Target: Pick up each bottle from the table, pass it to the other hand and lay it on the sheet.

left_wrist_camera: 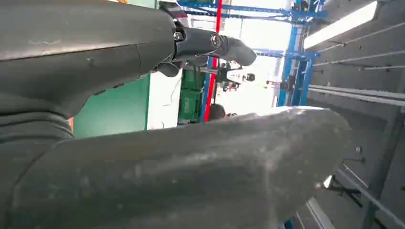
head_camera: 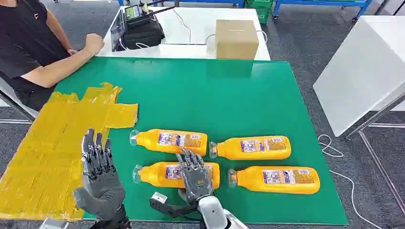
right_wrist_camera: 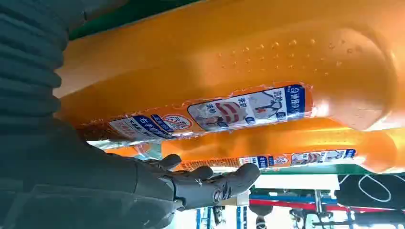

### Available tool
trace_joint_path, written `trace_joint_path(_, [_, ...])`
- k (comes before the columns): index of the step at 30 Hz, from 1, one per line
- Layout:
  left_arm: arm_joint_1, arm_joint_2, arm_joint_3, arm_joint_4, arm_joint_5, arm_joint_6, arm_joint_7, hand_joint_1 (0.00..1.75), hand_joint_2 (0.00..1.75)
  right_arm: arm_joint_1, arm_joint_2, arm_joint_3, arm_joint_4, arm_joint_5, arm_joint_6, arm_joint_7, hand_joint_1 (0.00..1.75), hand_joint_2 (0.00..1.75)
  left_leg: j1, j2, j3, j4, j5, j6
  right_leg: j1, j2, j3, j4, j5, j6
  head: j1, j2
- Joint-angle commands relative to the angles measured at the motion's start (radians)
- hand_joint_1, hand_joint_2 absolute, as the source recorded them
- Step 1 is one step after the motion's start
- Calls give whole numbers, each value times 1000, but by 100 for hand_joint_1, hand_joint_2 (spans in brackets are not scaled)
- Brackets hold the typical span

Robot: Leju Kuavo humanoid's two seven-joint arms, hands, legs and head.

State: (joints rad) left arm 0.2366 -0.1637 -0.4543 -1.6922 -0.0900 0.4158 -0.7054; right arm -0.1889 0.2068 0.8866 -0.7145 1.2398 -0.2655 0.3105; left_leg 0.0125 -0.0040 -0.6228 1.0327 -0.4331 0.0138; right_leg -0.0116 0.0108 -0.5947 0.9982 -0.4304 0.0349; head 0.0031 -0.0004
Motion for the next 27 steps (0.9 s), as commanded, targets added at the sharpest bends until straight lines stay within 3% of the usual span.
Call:
trace_joint_path(1, [1, -21, 81, 13, 5, -53, 7, 0, 0, 12, -32, 3, 0, 42, 107, 9, 175, 175, 0, 0, 4, -2, 0, 0, 0, -1, 3, -2, 0, -1, 0, 0])
trace_joint_path(11, [4, -77, 181, -13, 36, -171, 7, 0, 0, 29, -18, -61, 75, 46, 146, -67, 175, 175, 0, -1, 4, -2, 0, 0, 0, -2, 4, -2, 0, -1, 0, 0])
trace_joint_path(19, [16, -185, 369, -40, 99, -376, 7, 0, 0, 15, 2, -100, 170, 35, 175, -80, 175, 175, 0, 0, 8, -2, 0, 0, 0, -2, 7, -2, 0, -1, 0, 0])
trace_joint_path(25, [11, -185, 387, -28, 120, -408, 7, 0, 0, 11, 6, -110, 196, 28, 188, -80, 175, 175, 0, 0, 14, -3, -2, -3, 1, -1, 2, -3, -2, -5, 0, 0])
trace_joint_path(27, [8, -185, 390, -8, 136, -431, 7, 0, 0, 13, 18, -161, 196, -20, 129, -97, 175, 175, 0, -1, 16, -2, -4, -3, 1, 0, 4, -2, -4, -4, 0, 0])
